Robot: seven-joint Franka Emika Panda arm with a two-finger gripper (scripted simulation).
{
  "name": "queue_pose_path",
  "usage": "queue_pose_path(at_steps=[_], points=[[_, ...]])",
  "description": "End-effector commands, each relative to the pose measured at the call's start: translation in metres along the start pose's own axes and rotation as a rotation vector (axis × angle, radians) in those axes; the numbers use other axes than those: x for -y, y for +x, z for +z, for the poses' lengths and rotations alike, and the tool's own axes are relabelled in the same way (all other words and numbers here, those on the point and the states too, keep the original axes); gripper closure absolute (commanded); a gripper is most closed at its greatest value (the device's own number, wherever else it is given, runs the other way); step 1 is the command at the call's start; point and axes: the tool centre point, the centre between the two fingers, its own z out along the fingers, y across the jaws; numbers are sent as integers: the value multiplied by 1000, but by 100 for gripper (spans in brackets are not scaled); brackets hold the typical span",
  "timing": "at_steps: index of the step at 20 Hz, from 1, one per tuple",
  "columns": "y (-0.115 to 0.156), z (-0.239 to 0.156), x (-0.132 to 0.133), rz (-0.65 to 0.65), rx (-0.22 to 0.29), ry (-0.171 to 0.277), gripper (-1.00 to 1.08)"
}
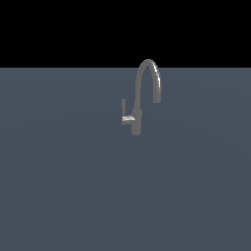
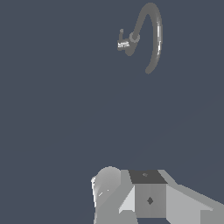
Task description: Turn on the faucet by rotating a designated handle.
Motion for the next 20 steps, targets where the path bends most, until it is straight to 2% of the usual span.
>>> queue_pose_path(at_steps=[1, 6, 10, 20], points=[[1, -3, 1, 12, -10, -5, 108], [5, -13, 5, 64, -55, -25, 108], [11, -26, 10, 128, -109, -51, 108], [36, -67, 36, 360, -308, -144, 108]])
